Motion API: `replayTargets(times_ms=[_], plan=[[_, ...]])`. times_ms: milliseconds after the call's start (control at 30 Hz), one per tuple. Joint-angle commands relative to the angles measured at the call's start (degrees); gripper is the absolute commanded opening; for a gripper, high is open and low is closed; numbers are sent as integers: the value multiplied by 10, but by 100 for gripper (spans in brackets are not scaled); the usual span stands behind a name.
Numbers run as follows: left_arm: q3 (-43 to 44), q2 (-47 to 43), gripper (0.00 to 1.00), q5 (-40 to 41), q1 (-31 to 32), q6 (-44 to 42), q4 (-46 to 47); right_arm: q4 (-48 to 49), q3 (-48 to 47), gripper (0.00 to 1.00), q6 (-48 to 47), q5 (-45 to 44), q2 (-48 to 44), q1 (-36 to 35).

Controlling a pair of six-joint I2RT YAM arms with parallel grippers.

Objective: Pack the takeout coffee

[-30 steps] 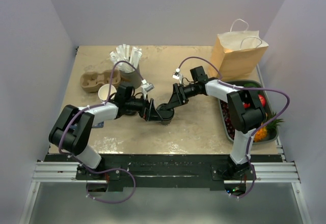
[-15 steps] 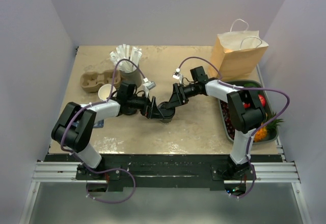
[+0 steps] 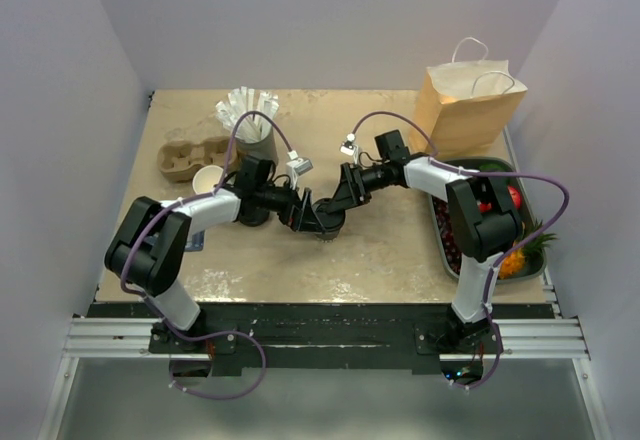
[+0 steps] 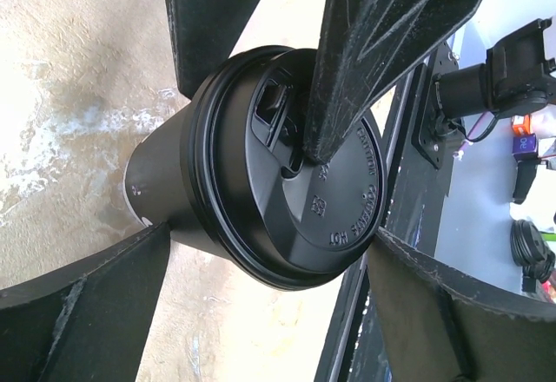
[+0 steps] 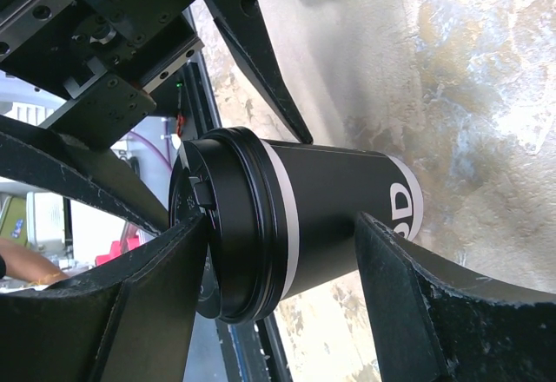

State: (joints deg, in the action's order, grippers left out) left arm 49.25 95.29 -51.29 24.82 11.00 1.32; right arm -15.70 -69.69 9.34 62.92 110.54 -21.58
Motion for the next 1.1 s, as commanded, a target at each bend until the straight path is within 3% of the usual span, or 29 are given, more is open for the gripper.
replayTargets(times_ms=[0, 733, 933, 1067], plan=[[-5, 53, 94, 182, 1, -63, -55, -5, 4, 70, -12, -15, 10, -7], [38, 113, 93, 280, 15, -74, -133, -21, -19, 70, -20, -12, 25, -7], [41, 120, 92, 283, 17, -76, -134, -20, -28, 70, -20, -5, 27, -5], [48, 97, 93, 226, 17, -87, -124, -21, -44, 72, -28, 9, 6, 0]])
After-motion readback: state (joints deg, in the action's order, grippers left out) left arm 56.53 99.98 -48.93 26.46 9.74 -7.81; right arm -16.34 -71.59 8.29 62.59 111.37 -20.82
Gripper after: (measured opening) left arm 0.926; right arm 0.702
